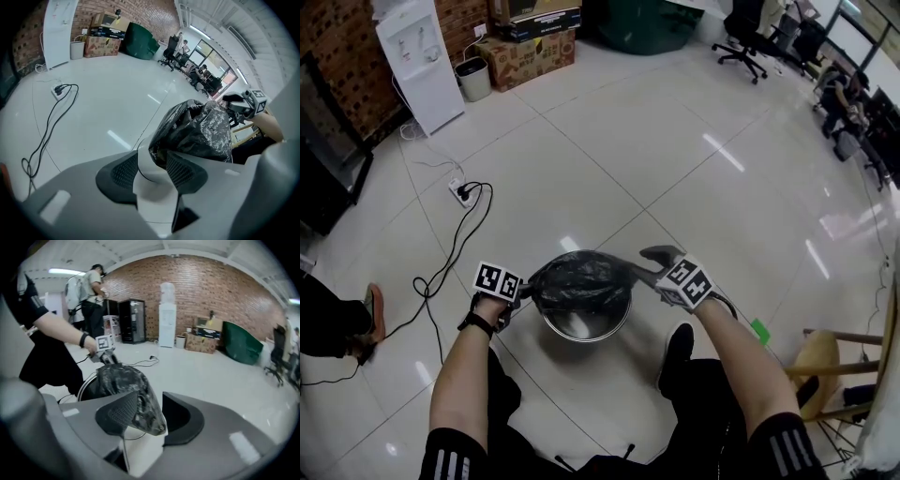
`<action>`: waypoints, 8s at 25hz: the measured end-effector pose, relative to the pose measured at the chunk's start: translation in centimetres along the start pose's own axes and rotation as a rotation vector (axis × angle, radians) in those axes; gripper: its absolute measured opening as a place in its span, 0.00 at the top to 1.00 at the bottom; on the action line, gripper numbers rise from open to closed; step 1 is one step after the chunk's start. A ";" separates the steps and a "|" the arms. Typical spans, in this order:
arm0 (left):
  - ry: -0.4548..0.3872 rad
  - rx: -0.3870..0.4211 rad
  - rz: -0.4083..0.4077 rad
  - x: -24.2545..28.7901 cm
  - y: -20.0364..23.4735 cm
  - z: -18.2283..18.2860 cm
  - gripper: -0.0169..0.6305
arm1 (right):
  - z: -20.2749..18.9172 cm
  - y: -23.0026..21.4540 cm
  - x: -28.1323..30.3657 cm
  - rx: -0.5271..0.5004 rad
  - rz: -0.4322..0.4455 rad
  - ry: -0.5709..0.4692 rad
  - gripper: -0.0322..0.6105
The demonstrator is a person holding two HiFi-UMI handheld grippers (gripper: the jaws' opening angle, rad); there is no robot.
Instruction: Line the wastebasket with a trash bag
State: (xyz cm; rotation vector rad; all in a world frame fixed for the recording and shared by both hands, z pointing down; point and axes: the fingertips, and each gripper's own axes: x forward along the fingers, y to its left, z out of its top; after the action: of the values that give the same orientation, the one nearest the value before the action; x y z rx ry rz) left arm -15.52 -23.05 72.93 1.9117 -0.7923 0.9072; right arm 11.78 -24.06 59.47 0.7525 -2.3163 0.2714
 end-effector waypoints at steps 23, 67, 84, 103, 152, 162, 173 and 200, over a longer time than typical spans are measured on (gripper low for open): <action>-0.222 0.157 0.064 -6.4 -3.6 6.5 0.69 | 1.3 12.5 1.3 -0.266 0.104 0.138 0.94; -0.079 0.395 -0.077 4.5 -7.8 13.3 0.97 | -13.2 22.3 3.2 -0.449 0.217 0.157 0.94; -0.199 0.329 0.002 -5.0 -5.6 10.7 0.66 | -8.8 22.3 -4.5 -0.104 0.330 0.108 0.62; -0.158 0.087 -0.095 -4.5 -13.8 -8.8 0.64 | -0.1 12.0 -4.9 -0.041 0.135 -0.021 0.62; 0.055 0.094 -0.028 5.2 -8.2 -14.2 0.75 | -10.2 -0.3 7.9 0.428 -0.010 0.137 0.93; 0.016 0.052 0.050 -1.4 -3.6 -12.6 0.69 | -6.6 -1.8 3.2 0.388 -0.100 0.081 0.85; -0.216 -0.136 -0.031 -4.0 -6.5 -9.4 0.68 | 1.3 -0.3 6.1 0.301 0.067 -0.009 0.85; -0.159 -0.048 0.111 -1.1 -4.6 -8.8 0.68 | -0.4 -4.2 8.4 0.260 -0.132 0.105 0.94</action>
State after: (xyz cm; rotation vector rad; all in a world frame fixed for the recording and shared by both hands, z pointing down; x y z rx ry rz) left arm -14.96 -13.05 73.35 1.9308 -1.0146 0.8015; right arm 9.39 -31.03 65.33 0.9901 -2.1453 0.5458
